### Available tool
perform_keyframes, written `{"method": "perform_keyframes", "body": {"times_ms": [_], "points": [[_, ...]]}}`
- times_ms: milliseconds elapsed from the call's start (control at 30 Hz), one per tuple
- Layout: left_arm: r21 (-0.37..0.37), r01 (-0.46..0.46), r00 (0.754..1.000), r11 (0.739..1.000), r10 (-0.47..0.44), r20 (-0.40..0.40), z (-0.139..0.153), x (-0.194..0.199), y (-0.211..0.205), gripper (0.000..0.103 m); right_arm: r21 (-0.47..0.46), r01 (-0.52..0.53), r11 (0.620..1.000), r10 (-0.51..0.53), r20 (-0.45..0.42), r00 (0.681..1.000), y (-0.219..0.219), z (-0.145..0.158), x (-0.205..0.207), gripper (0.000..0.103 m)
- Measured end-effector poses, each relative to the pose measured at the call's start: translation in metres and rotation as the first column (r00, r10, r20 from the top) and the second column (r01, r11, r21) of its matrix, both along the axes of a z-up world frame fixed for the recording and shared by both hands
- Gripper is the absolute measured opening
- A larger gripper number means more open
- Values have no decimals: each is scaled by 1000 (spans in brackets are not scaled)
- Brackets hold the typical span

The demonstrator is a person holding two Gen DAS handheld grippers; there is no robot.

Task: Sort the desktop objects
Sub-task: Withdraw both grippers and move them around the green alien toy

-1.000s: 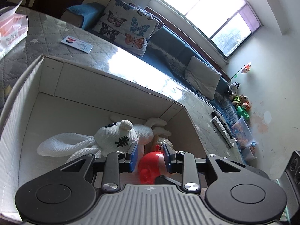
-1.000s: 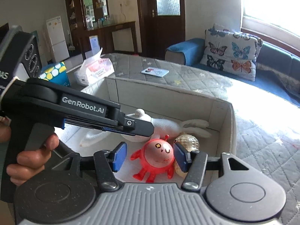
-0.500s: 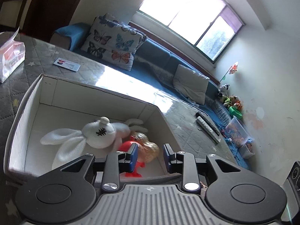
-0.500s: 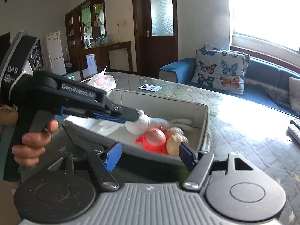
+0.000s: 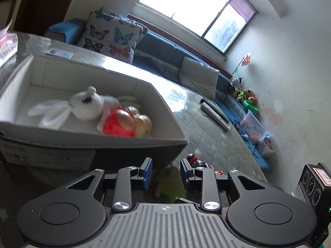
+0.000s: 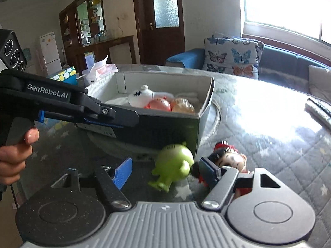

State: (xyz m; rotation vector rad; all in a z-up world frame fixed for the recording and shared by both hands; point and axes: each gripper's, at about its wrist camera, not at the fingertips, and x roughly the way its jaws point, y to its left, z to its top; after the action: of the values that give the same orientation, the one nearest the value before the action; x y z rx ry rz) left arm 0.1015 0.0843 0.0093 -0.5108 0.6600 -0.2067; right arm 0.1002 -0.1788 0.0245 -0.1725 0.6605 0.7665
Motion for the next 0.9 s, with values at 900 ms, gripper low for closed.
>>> {"method": "perform_keyframes", "body": {"times_ms": [900], "points": [[-131, 4, 994, 991, -19, -108, -34, 14, 0, 34, -46, -62, 997, 61, -18, 998, 23, -19, -3, 74]]}}
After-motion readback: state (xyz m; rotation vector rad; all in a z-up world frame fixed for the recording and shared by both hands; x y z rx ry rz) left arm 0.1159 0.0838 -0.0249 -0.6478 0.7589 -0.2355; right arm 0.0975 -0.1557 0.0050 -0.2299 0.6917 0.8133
